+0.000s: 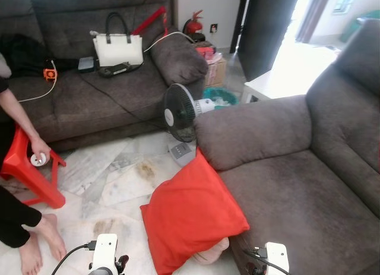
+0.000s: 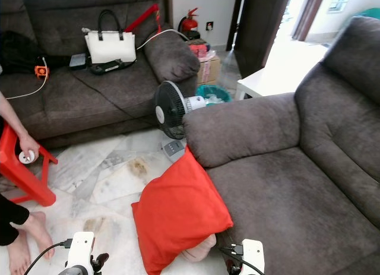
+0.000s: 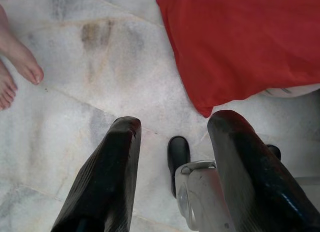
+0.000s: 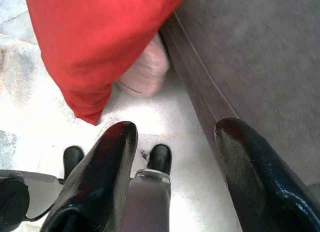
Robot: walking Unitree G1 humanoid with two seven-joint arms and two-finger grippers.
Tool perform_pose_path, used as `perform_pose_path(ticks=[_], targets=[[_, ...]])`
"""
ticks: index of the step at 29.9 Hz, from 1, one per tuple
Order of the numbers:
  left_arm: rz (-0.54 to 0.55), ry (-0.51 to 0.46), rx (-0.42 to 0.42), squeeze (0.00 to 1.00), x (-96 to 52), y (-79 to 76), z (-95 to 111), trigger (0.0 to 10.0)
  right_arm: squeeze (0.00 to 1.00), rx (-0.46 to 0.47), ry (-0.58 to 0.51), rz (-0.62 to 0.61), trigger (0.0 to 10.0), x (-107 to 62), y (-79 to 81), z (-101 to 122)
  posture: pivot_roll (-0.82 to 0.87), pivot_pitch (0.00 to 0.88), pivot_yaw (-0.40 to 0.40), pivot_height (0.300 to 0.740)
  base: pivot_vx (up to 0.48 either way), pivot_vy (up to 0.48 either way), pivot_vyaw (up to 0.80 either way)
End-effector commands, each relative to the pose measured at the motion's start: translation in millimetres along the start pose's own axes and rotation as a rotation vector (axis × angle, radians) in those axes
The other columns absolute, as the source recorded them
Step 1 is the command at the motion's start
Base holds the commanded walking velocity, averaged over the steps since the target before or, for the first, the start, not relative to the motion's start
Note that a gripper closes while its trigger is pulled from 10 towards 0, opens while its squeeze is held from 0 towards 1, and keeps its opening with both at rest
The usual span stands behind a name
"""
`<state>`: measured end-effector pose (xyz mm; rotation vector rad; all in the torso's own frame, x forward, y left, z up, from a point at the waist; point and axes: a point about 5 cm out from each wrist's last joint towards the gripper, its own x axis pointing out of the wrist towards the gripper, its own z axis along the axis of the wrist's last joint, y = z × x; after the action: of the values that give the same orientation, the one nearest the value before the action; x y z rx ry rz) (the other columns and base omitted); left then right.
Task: Move the pillow to the sofa from floor
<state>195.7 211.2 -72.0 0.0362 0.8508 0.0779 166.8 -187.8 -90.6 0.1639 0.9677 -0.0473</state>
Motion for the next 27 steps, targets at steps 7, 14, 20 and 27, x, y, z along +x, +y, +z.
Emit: perform_pose_path(ticks=[7, 14, 20, 27], targets=[[0.001, 0.016, -0.007, 0.00, -0.7, 0.9, -3.6, 10.0, 0.00, -0.011, 0.005, 0.000, 10.0, -0.2, -1.2, 0.0, 0.15, 0.038, -0.061, 0.740, 0.248, 0.000, 0.00], [0.004, 0.019, -0.003, 0.00, -0.6, 1.0, -3.7, 10.0, 0.00, -0.012, 0.004, 0.000, 10.0, -0.2, -1.3, 0.2, 0.16, 0.039, -0.062, 0.740, 0.071, 0.000, 0.00], [0.003, 0.019, -0.003, 0.00, -0.6, 1.0, -3.6, 10.0, 0.00, -0.010, 0.005, 0.001, 10.0, -0.2, -1.2, 0.1, 0.16, 0.039, -0.063, 0.740, 0.000, 0.000, 0.00], [0.002, 0.018, -0.003, 0.00, -0.7, 1.1, -3.7, 10.0, 0.00, -0.008, 0.005, 0.002, 10.0, -0.2, -1.1, -0.2, 0.16, 0.040, -0.062, 0.740, 0.106, 0.000, 0.00]])
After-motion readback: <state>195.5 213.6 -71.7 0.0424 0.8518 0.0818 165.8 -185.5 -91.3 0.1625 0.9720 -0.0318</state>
